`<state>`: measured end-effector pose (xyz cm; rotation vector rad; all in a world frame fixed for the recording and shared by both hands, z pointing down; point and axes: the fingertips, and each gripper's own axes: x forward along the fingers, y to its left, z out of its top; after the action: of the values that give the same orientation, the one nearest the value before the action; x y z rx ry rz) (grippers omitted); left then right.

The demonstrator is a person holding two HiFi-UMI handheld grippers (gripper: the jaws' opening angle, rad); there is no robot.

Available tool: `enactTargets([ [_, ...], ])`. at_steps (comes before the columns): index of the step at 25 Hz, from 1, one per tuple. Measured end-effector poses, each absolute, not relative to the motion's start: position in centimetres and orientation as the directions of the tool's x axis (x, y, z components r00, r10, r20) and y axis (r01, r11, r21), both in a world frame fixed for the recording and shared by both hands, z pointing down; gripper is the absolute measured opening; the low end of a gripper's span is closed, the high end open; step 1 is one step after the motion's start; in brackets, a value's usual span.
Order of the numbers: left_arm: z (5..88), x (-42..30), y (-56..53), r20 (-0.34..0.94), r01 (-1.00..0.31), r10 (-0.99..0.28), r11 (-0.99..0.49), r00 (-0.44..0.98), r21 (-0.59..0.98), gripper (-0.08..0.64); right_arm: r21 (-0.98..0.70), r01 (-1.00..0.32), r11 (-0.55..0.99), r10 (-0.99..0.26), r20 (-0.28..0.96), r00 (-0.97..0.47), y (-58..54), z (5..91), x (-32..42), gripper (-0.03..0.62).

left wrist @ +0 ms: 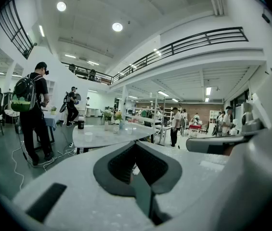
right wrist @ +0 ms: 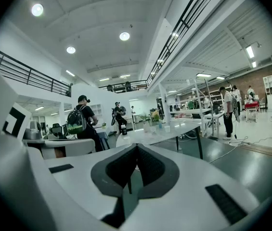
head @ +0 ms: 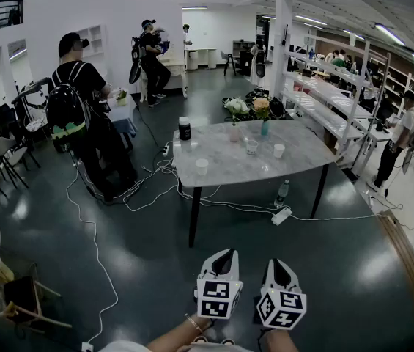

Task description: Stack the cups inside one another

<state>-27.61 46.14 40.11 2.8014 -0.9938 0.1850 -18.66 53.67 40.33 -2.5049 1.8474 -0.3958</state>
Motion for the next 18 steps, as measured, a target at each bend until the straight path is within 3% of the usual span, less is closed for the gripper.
enactTargets([
  [18,41.0,-30.7,42.8,0.194,-0.622,-0.598,-0.777,0.777,0.098,-0.006,-0.191,-0.917,-0.35,-0.929,0.198,0.313,50.5,41.2,-20.7,0.008],
])
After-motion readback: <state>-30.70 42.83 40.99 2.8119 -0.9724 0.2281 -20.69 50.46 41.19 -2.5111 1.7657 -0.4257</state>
